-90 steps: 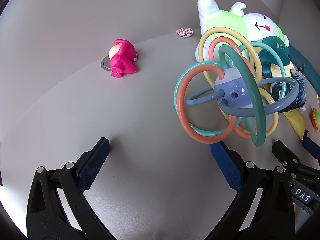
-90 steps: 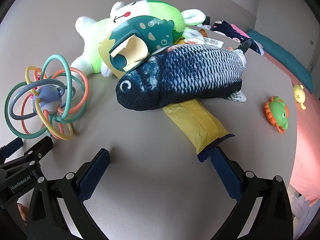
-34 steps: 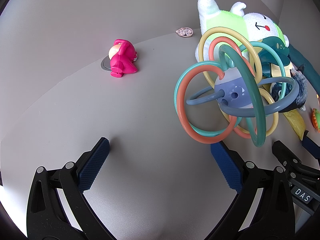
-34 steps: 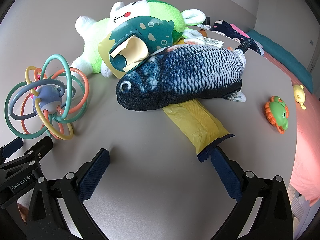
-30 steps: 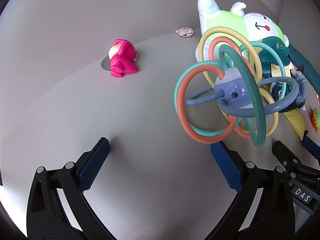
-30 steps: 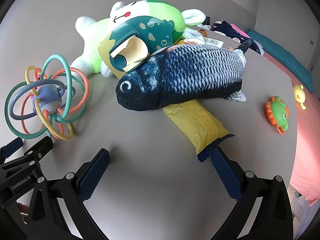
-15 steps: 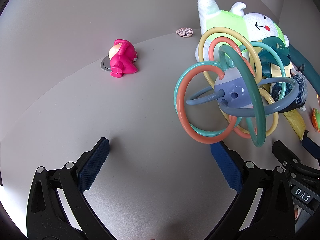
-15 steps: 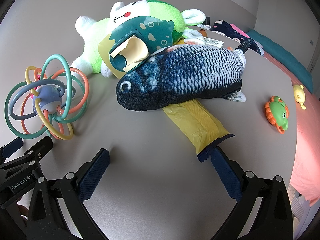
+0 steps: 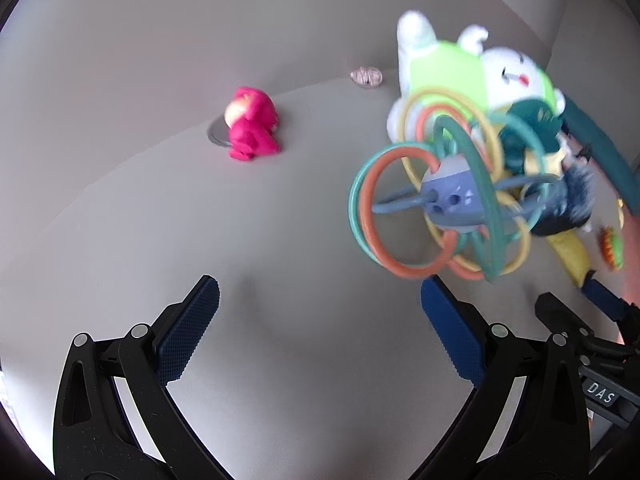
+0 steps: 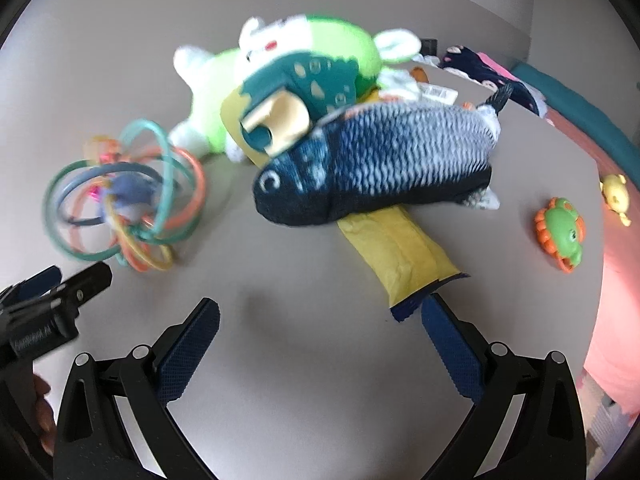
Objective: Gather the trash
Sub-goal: 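Grasp the multicoloured ring teether with the left tool while the right tool grasps the blue fish plush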
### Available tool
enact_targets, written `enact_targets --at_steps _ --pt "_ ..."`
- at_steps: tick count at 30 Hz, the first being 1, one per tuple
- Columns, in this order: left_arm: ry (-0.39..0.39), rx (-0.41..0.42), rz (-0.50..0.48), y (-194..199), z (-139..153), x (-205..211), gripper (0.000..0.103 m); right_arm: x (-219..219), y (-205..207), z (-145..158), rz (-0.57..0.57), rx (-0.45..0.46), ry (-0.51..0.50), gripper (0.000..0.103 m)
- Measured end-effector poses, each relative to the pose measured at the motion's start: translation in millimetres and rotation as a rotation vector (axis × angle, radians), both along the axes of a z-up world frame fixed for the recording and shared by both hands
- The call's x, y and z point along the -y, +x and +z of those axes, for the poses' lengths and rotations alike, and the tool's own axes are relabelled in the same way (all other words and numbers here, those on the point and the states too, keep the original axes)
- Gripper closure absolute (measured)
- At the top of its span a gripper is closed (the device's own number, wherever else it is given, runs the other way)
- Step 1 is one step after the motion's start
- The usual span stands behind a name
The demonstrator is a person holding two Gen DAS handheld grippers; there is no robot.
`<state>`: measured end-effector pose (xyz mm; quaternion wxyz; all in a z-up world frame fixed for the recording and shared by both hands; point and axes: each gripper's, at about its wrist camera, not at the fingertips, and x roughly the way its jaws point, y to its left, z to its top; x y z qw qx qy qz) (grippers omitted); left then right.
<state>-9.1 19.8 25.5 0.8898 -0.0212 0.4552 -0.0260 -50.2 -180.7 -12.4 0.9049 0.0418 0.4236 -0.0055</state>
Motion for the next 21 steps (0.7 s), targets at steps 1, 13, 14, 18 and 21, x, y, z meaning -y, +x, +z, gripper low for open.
enact_targets --at_steps 1,13,14,18,21 --pt "-0.005 0.014 -0.007 -3 9 -1 0.006 6 -3 8 0.013 0.009 0.005 0.002" --pt "0.004 0.047 -0.094 -11 41 36 0.006 69 -18 60 0.062 0.045 0.096 0.002" --pt "-0.004 0.047 -0.100 -10 41 40 0.006 74 -17 62 0.056 0.045 0.097 0.002" --pt "-0.023 0.031 -0.122 -6 44 52 0.006 88 -13 70 0.040 0.039 0.118 0.002" --pt "-0.004 -0.006 -0.138 6 33 64 0.006 94 -8 74 0.030 0.037 0.132 0.002"
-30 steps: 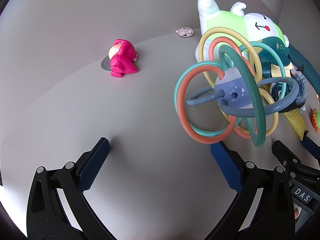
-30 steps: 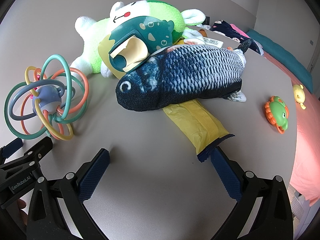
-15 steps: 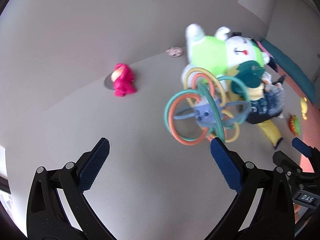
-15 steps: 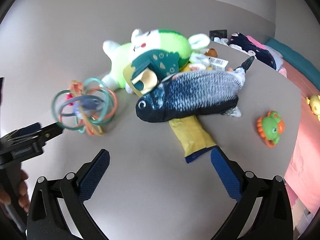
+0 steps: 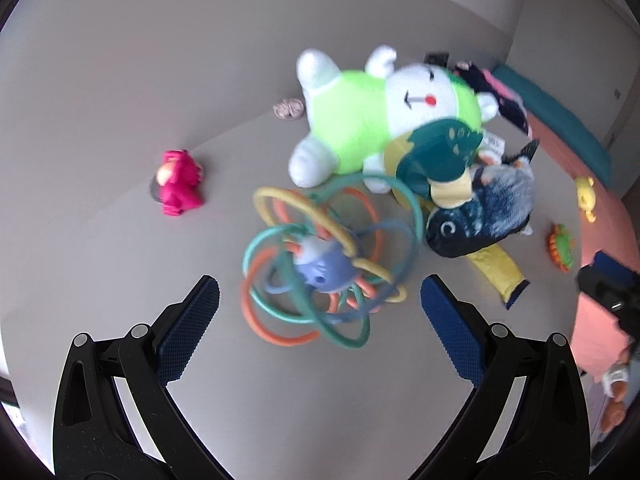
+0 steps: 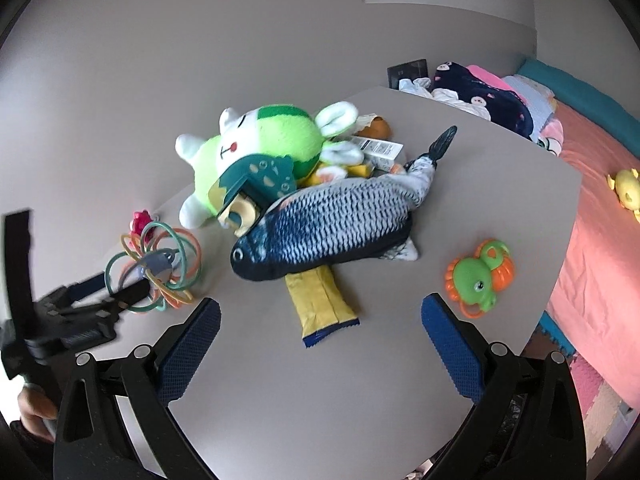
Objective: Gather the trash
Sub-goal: 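Grasp the multicoloured ring teether with the left tool while the right tool grasps the blue fish plush, then carry both toys over the black trash bin and open both tools to drop them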
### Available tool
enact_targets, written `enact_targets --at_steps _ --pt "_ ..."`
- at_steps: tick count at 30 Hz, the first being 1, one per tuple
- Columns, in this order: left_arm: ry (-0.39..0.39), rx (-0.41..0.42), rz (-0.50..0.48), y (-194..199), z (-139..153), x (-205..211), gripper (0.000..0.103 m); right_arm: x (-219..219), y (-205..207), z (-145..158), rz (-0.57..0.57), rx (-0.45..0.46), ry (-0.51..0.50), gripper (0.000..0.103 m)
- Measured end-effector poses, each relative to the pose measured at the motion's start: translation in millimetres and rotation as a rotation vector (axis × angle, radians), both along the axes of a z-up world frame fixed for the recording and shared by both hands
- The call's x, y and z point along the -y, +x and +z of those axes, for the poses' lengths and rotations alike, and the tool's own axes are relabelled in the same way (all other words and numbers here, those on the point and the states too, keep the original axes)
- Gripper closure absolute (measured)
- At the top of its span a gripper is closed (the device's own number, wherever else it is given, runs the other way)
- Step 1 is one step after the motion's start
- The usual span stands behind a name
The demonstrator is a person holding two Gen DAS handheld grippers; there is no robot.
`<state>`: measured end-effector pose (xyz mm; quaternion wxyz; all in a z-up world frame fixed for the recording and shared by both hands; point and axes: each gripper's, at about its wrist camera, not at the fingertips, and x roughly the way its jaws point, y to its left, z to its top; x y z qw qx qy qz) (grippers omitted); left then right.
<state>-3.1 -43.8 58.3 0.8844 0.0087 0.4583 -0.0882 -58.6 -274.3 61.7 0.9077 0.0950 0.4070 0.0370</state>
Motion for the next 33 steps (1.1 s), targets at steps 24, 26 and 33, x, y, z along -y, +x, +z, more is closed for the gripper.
enact_targets --at_steps 24,26,33 --pt "-0.192 0.078 -0.070 -5 11 -33 0.056 18 92 -45 -0.172 -0.179 0.283 0.051" --pt "-0.180 0.086 -0.072 -4 11 -31 0.056 15 98 -47 -0.172 -0.189 0.259 0.056" --pt "-0.124 0.132 -0.081 -12 14 -18 0.058 5 96 -28 -0.103 -0.107 0.128 0.091"
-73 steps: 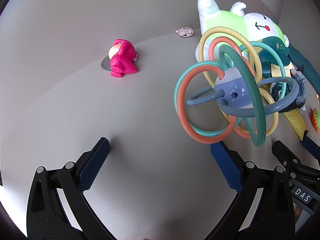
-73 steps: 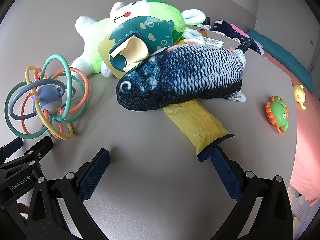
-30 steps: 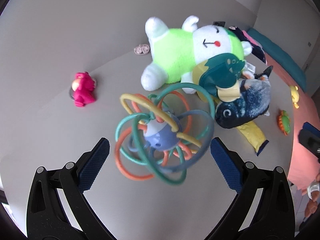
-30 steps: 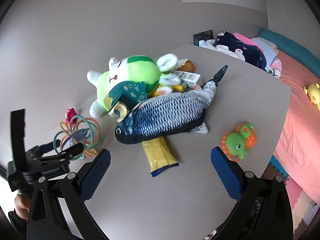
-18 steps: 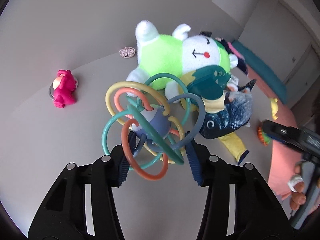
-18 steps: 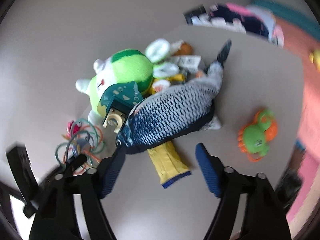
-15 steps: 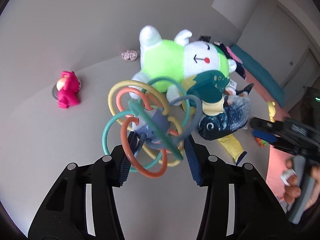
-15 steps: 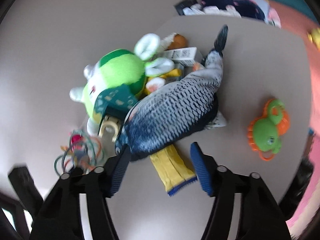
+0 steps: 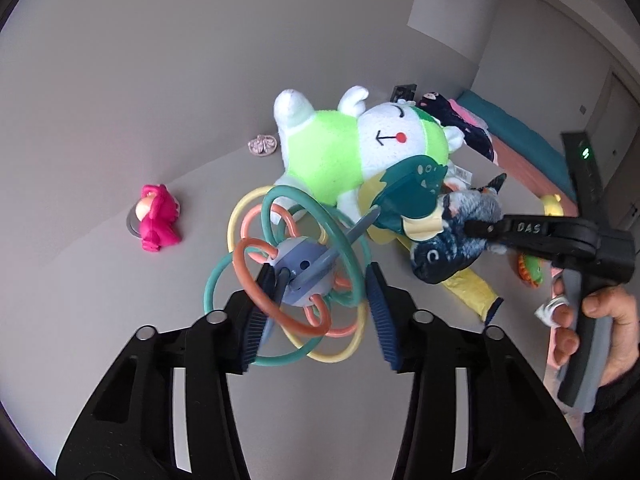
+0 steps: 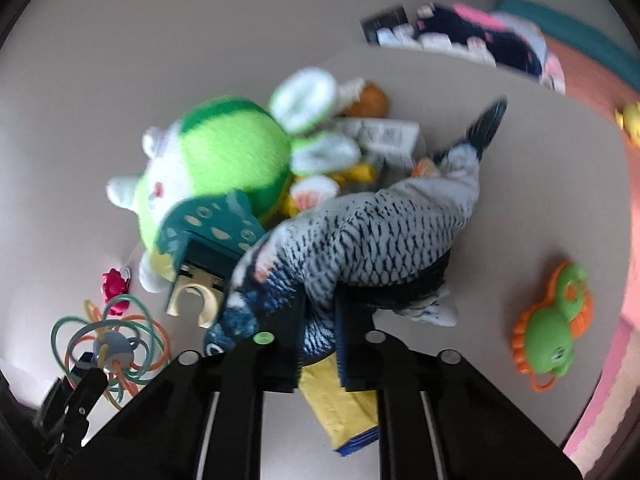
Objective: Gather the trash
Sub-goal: 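Carry both toys over the black trash bin and open both tools to drop them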
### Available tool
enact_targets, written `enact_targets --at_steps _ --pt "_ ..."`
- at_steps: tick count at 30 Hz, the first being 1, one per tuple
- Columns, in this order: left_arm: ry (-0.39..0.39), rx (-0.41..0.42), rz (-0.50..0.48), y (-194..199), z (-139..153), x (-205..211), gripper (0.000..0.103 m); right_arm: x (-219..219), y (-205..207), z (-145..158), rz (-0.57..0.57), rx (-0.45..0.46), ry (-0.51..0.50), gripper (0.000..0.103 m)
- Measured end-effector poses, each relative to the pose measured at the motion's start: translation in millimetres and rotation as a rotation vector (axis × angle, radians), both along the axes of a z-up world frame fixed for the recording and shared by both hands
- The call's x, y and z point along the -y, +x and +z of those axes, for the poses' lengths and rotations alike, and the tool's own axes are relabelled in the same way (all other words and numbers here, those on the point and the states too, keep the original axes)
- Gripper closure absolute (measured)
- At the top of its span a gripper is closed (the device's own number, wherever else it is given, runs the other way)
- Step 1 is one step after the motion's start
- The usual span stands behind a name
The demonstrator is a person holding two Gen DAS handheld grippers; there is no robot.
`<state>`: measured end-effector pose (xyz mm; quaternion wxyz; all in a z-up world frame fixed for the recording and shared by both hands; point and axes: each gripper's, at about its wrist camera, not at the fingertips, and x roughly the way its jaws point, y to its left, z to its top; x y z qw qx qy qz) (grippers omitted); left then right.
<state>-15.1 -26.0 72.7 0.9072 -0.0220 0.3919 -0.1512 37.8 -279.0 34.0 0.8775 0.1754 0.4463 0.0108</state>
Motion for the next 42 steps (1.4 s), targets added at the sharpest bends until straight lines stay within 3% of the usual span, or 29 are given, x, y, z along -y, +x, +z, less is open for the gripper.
enact_targets --at_steps 3,4,5,7,9,15,21,34,42 --pt "0.003 0.027 -0.009 -8 9 3 0.060 2 -9 19 0.020 0.049 -0.022 0.092" --pt "0.003 0.034 -0.013 -10 13 5 0.068 3 -14 26 0.026 0.068 -0.019 0.092" --pt "-0.003 0.046 -0.025 -14 18 6 0.093 4 -20 37 0.033 0.092 -0.015 0.092" --pt "-0.024 0.019 -0.032 -14 23 9 0.093 8 -30 53 0.041 0.124 -0.009 0.092" --pt "0.004 0.048 -0.029 -21 30 13 0.094 13 -42 72 0.041 0.161 -0.010 0.092" --pt "-0.018 0.091 -0.082 -42 54 27 0.097 37 -79 106 0.014 0.251 -0.026 0.092" --pt "0.014 0.152 -0.187 -70 74 84 0.097 88 -134 120 -0.060 0.307 -0.034 0.092" --pt "0.021 0.123 -0.560 -141 53 264 0.097 237 -272 73 -0.370 0.244 -0.064 0.092" --pt "0.051 0.000 -0.796 -195 -6 369 0.097 309 -340 -1 -0.545 0.087 -0.069 0.092"
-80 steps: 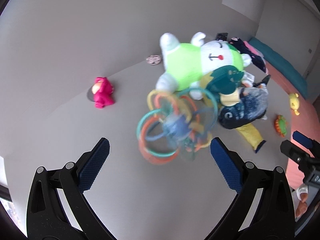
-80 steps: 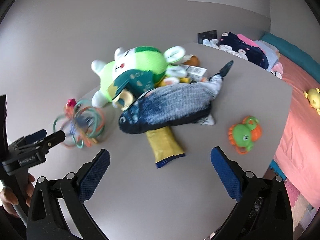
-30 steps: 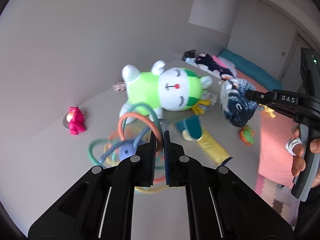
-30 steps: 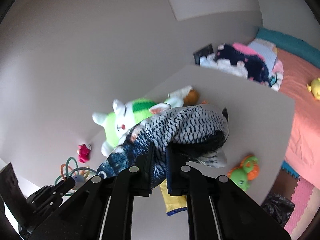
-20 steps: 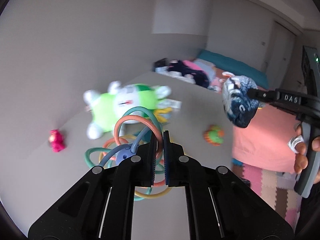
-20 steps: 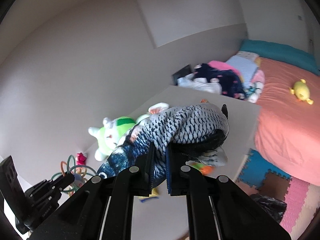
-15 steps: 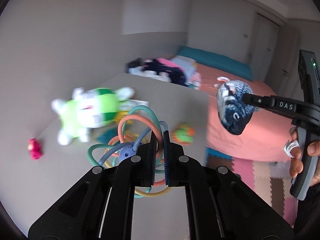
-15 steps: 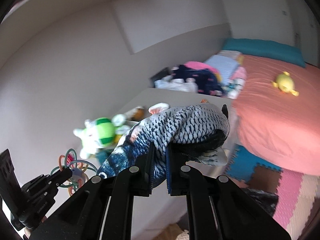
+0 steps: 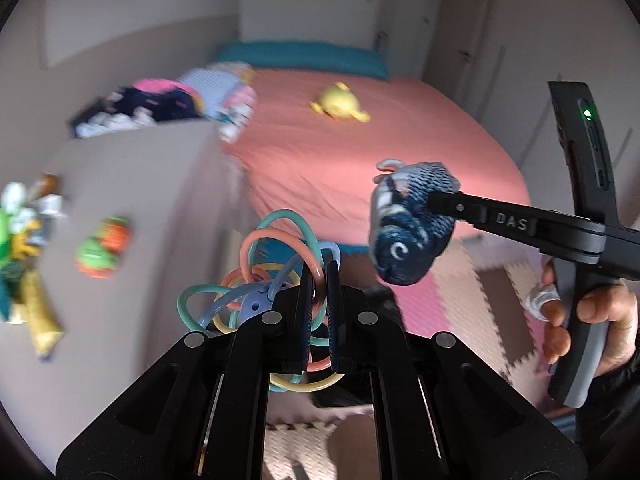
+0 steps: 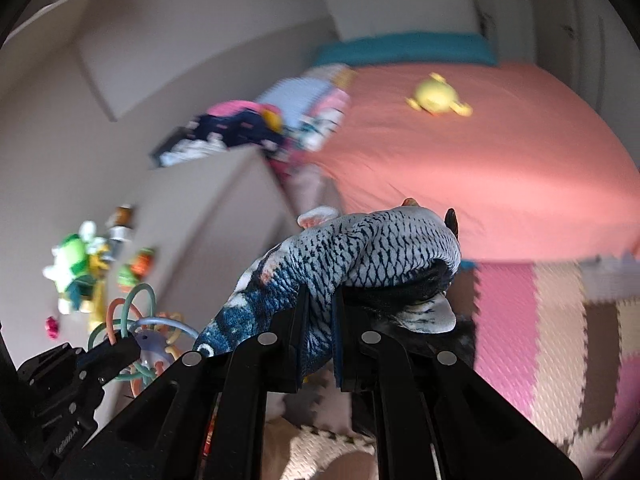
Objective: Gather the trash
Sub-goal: 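Carry both toys over the black trash bin and open both tools to drop them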
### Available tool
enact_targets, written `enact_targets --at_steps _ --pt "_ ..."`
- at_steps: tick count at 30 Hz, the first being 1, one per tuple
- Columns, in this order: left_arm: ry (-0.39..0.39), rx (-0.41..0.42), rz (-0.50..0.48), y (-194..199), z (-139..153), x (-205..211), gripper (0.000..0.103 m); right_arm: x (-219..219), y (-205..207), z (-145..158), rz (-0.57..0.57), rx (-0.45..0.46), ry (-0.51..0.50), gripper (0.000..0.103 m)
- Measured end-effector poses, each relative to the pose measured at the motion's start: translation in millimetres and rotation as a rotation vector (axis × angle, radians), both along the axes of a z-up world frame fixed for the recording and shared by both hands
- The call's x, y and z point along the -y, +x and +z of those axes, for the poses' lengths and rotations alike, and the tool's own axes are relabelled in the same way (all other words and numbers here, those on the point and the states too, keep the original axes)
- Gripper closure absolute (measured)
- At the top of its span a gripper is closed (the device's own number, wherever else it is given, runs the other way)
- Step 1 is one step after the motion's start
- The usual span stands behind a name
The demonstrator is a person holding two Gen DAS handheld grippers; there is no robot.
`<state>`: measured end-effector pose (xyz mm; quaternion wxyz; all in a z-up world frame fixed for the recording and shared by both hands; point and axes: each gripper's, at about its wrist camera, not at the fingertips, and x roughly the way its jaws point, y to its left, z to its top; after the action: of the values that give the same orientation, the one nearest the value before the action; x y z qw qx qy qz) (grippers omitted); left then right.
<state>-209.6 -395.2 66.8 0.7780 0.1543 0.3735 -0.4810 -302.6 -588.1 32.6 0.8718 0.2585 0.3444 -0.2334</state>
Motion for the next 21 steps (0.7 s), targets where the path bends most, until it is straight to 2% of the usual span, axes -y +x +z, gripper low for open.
enact_targets --at_steps 6,9,10,11,12,13,15,21 --pt "0.102 -0.071 -0.101 -28 -58 60 0.097 47 -27 -54 -0.112 -0.089 0.074 0.091" --pt "0.152 -0.072 -0.129 -38 -76 82 0.088 61 -28 -67 -0.133 -0.117 0.096 0.087" --pt "0.177 -0.072 -0.135 -39 -83 89 0.079 65 -29 -69 -0.140 -0.129 0.093 0.083" --pt "0.194 -0.059 -0.130 -41 -87 94 0.052 68 -30 -71 -0.153 -0.143 0.084 0.071" --pt "0.202 -0.036 -0.121 -46 -87 96 0.031 70 -29 -71 -0.166 -0.151 0.068 0.057" --pt "0.202 -0.004 -0.110 -48 -86 97 0.007 73 -29 -70 -0.171 -0.152 0.057 0.053" --pt "0.173 0.064 -0.100 -53 -80 91 0.006 76 -30 -68 -0.186 -0.159 0.030 0.048" --pt "0.165 0.070 -0.088 -44 -69 80 0.006 76 -26 -65 -0.172 -0.135 0.036 0.048"
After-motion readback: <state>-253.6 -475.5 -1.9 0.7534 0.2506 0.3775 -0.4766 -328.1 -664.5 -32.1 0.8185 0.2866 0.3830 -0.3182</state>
